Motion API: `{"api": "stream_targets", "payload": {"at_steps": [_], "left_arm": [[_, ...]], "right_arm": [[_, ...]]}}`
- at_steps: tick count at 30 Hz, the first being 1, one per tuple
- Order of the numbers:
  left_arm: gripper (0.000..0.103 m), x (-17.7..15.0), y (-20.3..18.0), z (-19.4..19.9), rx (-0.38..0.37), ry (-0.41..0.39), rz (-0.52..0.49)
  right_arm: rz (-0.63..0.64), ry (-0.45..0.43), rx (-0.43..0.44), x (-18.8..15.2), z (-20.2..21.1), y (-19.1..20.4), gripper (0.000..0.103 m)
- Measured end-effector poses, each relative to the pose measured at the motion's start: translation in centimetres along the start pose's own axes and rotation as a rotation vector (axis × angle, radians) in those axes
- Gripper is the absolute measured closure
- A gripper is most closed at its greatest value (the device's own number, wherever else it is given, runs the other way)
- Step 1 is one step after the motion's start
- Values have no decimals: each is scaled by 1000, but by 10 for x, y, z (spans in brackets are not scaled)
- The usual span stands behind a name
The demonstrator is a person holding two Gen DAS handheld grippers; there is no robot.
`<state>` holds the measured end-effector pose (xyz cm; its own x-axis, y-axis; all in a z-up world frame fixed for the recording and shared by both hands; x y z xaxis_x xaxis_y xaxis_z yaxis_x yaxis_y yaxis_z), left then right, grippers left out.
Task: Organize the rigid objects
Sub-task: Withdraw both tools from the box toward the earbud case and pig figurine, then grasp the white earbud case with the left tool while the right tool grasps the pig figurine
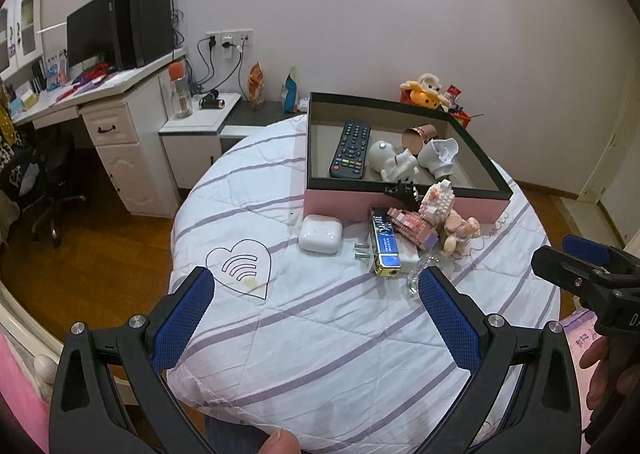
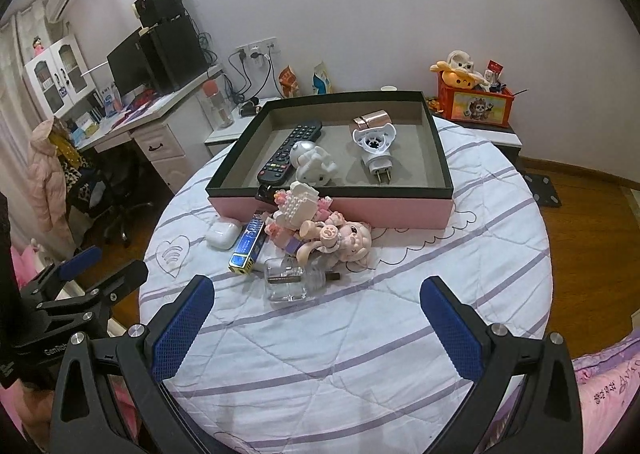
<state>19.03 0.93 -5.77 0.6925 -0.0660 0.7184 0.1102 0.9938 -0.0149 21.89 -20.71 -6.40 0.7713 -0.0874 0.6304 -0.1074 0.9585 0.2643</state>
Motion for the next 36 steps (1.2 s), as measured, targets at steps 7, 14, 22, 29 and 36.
{"api": "stream_targets", "payload": {"at_steps": [7,14,22,29,36], "left_arm": [[0,0,9,-22,42,26,-8],[0,4,16,-54,71,59,-24],[0,8,19,-89,60,102,-50],[0,6,17,-125,35,154,-58],[0,6,12,-151,16,187,-55]], "right_arm": [[-10,32,-11,-1,-16,-4,0],[-7,58,-37,6,-37,-9,0],[16,91,-34,19,-76,-9,0],[-25,138,-3,21,-111,-26,4],[-83,157,202,18,-118,-38,26]]}}
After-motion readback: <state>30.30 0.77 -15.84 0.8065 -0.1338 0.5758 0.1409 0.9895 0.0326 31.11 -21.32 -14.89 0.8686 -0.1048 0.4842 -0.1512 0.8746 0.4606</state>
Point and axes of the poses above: each gripper's, at about its wrist camera, not at the fingertips, and z roughly against the way its jaws point, y to its left, x to its top, the point moved 5 cm from there along -z, roughly the way its jaws point, and after that the axes turned 6 degrees about -z, right-handed, at the moved point
